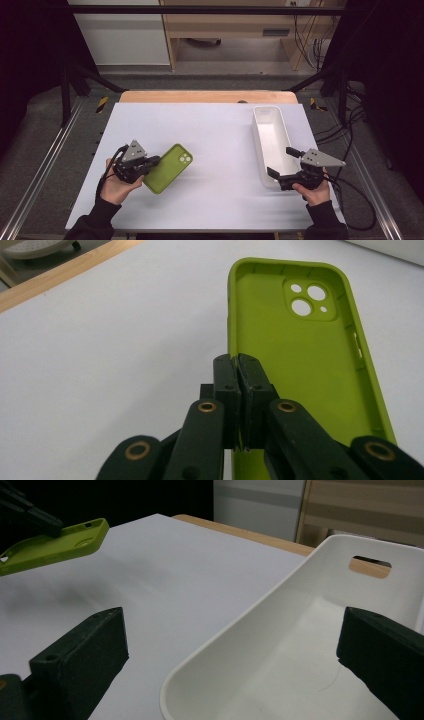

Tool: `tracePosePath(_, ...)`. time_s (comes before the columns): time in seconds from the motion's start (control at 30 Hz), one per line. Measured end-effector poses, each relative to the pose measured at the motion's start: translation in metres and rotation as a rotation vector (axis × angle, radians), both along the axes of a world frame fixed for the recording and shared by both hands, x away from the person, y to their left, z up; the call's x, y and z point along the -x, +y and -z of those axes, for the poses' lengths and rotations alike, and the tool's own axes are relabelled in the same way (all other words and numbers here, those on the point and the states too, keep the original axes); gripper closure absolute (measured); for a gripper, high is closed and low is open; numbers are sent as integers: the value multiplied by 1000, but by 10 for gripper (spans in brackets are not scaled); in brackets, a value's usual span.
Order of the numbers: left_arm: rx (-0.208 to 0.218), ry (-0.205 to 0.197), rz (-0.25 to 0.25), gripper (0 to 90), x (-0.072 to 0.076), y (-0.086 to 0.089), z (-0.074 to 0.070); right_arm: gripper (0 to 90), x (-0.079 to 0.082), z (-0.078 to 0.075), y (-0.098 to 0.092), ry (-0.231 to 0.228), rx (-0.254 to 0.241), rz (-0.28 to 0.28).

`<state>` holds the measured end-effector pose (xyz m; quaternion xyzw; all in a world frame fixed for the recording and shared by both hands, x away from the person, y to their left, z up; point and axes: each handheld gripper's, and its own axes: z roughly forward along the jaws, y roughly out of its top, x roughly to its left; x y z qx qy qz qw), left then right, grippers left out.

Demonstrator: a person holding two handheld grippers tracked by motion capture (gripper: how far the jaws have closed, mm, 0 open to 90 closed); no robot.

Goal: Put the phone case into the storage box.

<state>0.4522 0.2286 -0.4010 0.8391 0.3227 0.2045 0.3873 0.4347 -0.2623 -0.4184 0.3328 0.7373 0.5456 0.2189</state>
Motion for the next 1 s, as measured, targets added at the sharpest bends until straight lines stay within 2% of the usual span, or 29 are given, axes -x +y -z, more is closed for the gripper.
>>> tracePosePath(0.4,-14,-11,38,878,6,-19,0,6,0,-3,11,8,15,-22)
tracePosePath(1.0,-27,-35,62,879,11,-40,-4,8,1,-9,38,28,48,-62)
